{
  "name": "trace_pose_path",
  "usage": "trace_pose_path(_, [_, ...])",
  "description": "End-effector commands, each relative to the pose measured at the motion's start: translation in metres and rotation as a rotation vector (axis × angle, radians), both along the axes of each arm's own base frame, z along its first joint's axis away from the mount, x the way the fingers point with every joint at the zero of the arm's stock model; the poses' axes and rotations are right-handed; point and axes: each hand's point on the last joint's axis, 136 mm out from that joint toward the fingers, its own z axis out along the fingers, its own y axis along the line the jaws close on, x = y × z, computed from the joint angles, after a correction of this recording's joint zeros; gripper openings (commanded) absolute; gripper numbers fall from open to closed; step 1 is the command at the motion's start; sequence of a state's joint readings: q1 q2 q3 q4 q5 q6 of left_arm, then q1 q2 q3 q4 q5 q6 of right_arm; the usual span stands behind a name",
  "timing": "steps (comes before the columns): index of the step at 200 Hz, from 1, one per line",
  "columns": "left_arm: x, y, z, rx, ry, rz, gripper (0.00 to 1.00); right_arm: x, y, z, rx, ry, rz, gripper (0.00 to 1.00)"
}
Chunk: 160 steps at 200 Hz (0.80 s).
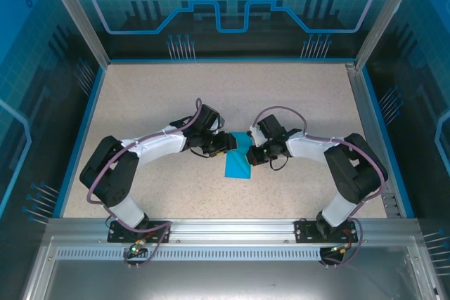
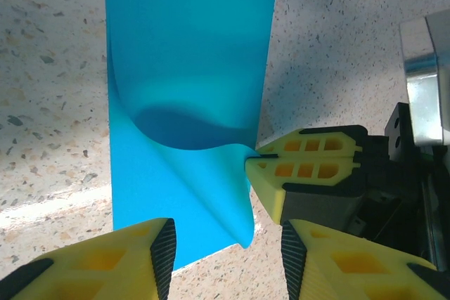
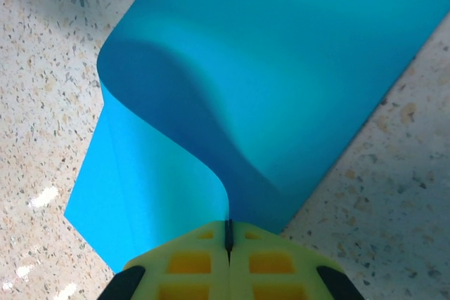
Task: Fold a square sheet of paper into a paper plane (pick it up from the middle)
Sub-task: Fold the triangle a second time at the center of the table.
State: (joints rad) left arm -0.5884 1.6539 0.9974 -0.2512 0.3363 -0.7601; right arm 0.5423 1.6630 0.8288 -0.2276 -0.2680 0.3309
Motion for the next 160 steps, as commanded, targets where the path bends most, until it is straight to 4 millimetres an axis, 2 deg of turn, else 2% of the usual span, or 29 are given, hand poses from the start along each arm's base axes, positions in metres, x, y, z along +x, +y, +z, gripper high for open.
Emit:
trace_pose_path(1, [-0.007,-0.001,-0.005,0.017,0.011,-0.018,0.47,0.009,-0.007,-0.001,-0.033,-0.005,-0.011,0.02])
trace_pose_path(106, [-0.009,-0.014,-0.004,-0.01,0.025,-0.038,0.43,0.011,-0.007,-0.005,-0.038,0.0,-0.007,0.04])
trace_pose_path(160, [-0.004,-0.025,-0.004,-0.086,0.064,0.017,0.31,0.011,-0.006,-0.005,-0.033,-0.001,0.0,0.04])
